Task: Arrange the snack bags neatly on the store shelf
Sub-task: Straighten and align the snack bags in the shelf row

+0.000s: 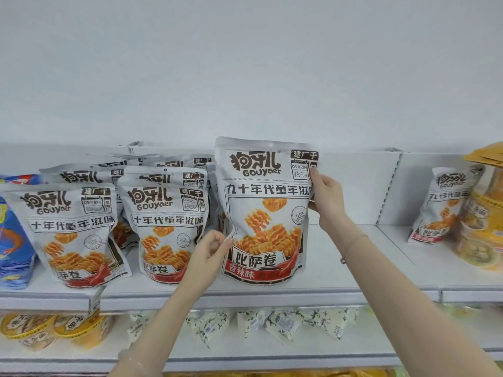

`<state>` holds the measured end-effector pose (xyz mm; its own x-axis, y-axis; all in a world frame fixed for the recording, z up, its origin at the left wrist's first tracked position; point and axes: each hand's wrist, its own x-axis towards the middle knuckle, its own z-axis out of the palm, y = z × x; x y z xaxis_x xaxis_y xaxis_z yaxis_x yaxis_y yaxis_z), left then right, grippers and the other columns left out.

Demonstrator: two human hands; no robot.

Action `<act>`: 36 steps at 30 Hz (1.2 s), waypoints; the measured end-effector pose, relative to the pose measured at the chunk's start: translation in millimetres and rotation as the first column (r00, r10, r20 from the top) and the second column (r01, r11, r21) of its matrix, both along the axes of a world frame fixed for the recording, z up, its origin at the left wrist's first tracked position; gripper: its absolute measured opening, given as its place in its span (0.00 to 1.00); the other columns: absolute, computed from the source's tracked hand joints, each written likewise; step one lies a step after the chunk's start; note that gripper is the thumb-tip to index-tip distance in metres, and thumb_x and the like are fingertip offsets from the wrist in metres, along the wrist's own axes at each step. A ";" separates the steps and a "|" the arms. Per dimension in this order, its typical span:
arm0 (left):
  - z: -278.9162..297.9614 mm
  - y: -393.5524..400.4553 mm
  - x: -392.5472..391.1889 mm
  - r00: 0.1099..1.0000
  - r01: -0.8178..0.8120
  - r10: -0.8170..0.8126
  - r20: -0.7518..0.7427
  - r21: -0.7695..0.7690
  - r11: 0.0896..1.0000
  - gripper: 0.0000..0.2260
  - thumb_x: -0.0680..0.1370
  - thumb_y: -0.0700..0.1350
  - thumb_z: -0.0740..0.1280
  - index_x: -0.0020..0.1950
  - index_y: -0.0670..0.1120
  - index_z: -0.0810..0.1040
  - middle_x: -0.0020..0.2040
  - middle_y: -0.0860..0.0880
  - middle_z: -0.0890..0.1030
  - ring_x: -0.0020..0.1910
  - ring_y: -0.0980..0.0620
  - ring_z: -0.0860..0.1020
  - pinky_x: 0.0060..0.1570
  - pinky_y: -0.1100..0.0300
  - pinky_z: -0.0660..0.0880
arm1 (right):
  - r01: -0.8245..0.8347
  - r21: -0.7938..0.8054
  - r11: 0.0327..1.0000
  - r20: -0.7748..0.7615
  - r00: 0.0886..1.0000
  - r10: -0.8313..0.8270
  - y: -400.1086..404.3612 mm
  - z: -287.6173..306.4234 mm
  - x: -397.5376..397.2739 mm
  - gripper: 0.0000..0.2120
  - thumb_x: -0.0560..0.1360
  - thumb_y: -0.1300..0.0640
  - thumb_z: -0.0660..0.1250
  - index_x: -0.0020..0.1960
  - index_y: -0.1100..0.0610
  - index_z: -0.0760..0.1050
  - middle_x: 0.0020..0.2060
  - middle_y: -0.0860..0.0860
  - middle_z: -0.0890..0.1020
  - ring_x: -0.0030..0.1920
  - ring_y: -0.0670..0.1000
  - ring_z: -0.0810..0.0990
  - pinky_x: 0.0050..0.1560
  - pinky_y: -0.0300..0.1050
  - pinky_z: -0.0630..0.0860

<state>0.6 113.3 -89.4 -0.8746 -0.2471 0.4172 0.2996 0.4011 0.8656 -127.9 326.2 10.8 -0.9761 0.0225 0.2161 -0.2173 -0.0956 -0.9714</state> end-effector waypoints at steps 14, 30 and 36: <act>-11.7 -5.0 -4.7 0.987 -0.042 0.045 -0.154 0.022 0.999 0.11 0.80 0.41 0.63 0.39 0.47 0.66 0.23 0.46 0.62 0.22 0.53 0.58 0.24 0.61 0.57 | 0.137 0.090 0.987 0.033 0.990 -0.140 4.3 -1.5 -14.9 0.16 0.79 0.52 0.64 0.38 0.61 0.80 0.36 0.56 0.84 0.30 0.51 0.82 0.33 0.42 0.80; -37.2 -30.7 -37.2 0.978 -0.209 0.208 -0.024 -0.121 0.970 0.12 0.77 0.43 0.69 0.38 0.39 0.70 0.20 0.52 0.70 0.21 0.56 0.67 0.26 0.67 0.62 | -0.303 -0.027 0.952 0.110 0.946 0.304 -0.1 -20.2 -21.7 0.14 0.81 0.50 0.62 0.48 0.58 0.81 0.37 0.52 0.86 0.36 0.51 0.85 0.36 0.47 0.82; -57.6 -24.6 -55.5 0.901 -0.382 0.414 0.131 -0.215 0.899 0.10 0.77 0.45 0.70 0.39 0.45 0.73 0.30 0.55 0.77 0.29 0.58 0.75 0.29 0.64 0.69 | -0.292 0.035 0.956 0.051 0.956 0.290 -7.4 -55.5 -26.0 0.15 0.81 0.51 0.60 0.50 0.59 0.82 0.44 0.55 0.88 0.45 0.54 0.86 0.44 0.51 0.83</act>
<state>-54.9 88.6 -147.0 -0.7795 -0.5242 0.3428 -0.0620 0.6092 0.7906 -153.9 318.8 -44.7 -0.9476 -0.2723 0.1670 -0.1425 -0.1074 -0.9839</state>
